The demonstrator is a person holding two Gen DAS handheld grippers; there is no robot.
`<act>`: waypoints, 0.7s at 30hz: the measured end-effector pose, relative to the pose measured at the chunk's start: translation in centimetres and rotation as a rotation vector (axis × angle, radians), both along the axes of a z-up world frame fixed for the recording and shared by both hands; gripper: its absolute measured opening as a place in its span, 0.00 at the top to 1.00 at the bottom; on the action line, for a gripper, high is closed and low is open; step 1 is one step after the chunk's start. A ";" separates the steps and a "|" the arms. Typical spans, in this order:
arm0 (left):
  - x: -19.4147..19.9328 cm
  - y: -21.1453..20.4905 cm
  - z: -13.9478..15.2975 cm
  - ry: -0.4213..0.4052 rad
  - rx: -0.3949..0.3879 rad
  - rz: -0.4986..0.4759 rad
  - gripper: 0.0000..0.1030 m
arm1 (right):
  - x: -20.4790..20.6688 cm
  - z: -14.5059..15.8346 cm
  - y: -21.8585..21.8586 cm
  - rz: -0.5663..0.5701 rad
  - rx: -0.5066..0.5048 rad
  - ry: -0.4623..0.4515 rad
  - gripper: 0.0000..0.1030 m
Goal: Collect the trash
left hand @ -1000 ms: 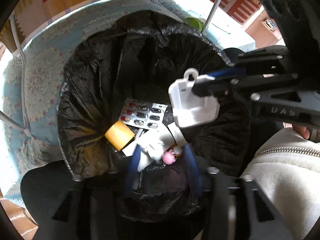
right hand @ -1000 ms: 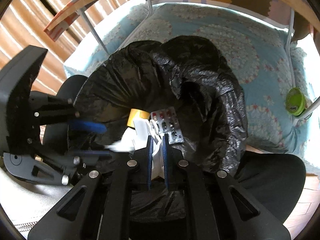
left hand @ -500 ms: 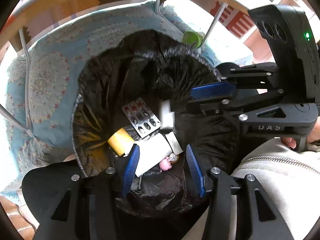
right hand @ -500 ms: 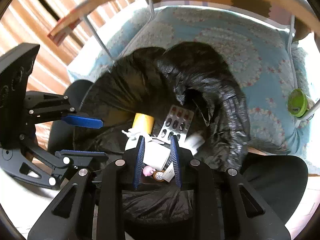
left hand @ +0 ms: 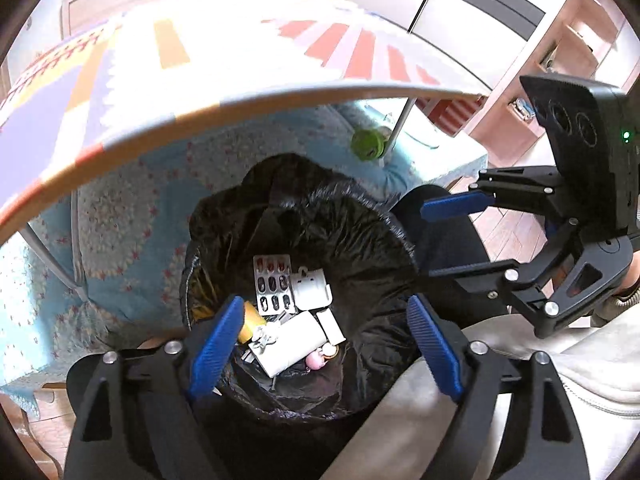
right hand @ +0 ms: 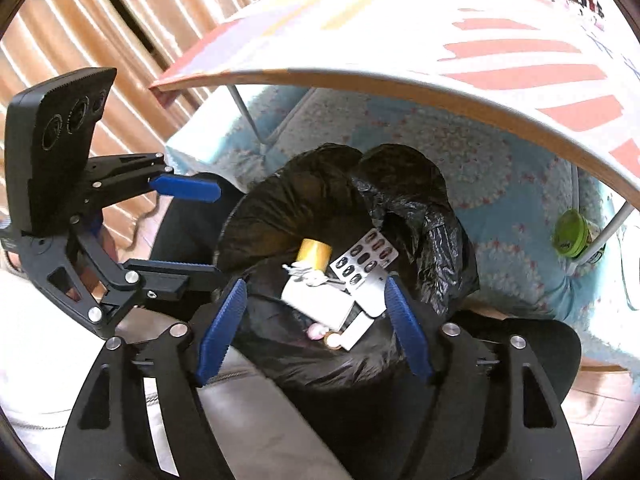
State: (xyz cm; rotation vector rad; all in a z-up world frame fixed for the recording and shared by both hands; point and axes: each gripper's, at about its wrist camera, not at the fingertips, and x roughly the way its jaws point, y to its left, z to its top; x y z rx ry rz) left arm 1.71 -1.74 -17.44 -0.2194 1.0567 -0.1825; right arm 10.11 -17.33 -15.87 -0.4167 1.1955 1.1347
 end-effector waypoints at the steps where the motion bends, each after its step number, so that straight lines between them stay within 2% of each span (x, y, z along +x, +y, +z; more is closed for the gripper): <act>1: -0.1 0.0 0.2 -0.003 0.003 0.001 0.22 | -0.1 0.3 -0.1 0.004 -0.006 -0.004 0.26; 6: -1.1 -0.6 1.4 -0.018 0.005 0.009 0.21 | -0.8 0.8 -0.5 0.004 -0.035 -0.001 0.25; 10: -1.8 -0.7 2.1 -0.017 -0.008 0.036 0.19 | -1.5 1.6 -0.8 0.005 -0.050 -0.009 0.18; 21: -2.2 -1.7 3.0 -0.025 -0.007 0.020 0.19 | -2.7 2.6 -1.0 0.032 -0.061 -0.007 0.18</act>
